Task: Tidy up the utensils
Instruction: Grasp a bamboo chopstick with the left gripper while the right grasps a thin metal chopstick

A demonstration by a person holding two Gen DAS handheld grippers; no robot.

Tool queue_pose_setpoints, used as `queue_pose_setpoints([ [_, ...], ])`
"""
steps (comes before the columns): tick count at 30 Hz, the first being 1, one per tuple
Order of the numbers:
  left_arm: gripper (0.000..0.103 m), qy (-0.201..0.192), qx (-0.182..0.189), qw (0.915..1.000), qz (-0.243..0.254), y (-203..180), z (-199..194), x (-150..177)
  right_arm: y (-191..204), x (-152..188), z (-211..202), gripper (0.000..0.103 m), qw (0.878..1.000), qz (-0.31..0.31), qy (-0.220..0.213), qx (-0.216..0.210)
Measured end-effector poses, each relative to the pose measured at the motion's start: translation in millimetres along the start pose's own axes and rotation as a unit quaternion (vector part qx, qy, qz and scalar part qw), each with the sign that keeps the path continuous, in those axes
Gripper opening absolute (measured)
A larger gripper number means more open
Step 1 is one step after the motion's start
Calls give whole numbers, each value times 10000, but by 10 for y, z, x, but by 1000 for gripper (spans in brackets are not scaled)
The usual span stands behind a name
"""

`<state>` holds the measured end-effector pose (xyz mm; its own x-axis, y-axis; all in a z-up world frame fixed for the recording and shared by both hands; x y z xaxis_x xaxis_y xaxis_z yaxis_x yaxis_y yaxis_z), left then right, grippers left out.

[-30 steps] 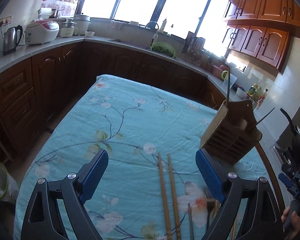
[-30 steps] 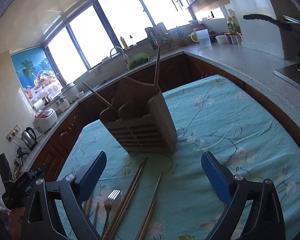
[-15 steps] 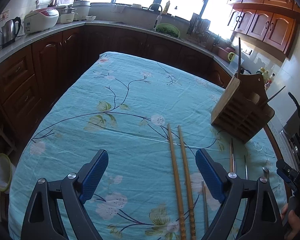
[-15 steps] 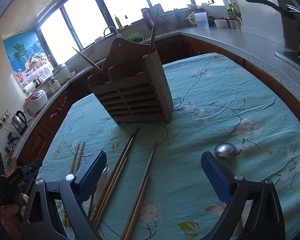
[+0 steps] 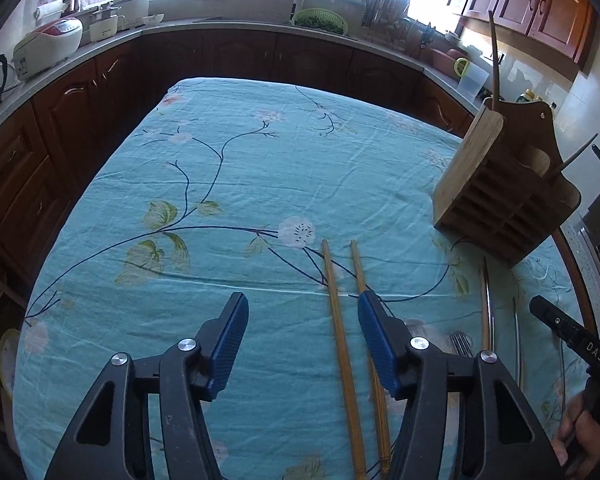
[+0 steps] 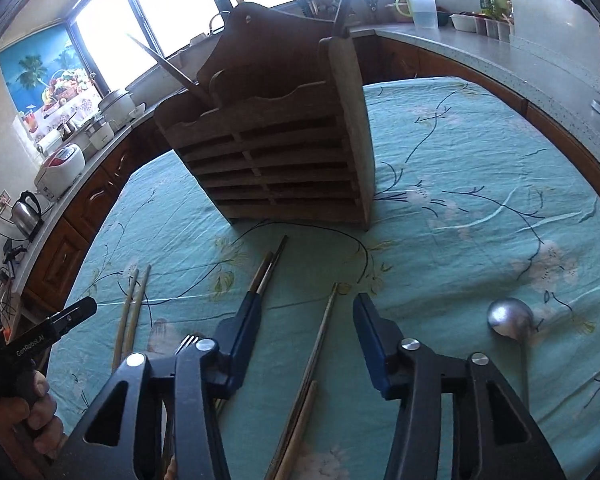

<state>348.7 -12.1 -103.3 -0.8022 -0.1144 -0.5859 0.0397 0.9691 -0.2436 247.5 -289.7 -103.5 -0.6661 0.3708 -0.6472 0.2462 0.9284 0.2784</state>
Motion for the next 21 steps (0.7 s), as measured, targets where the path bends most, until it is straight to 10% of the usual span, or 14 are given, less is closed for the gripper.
queue_pose_setpoints([
  [21,23,496,-377,9914,1147,-344,667,-200,292,-197,528,12,9954,-630,462,550],
])
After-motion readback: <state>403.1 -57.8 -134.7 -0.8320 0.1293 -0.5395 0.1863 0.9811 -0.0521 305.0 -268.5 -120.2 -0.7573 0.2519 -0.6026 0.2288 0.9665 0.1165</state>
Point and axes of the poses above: each gripper's, at about its wrist camera, not at the fingertips, and z roughly the way its jaws point, y to its left, x to its underside, the point moved 3 cm from there along z, roughly the way its jaws point, and after that the axes turned 2 degrees about x, right-handed, at the moved point
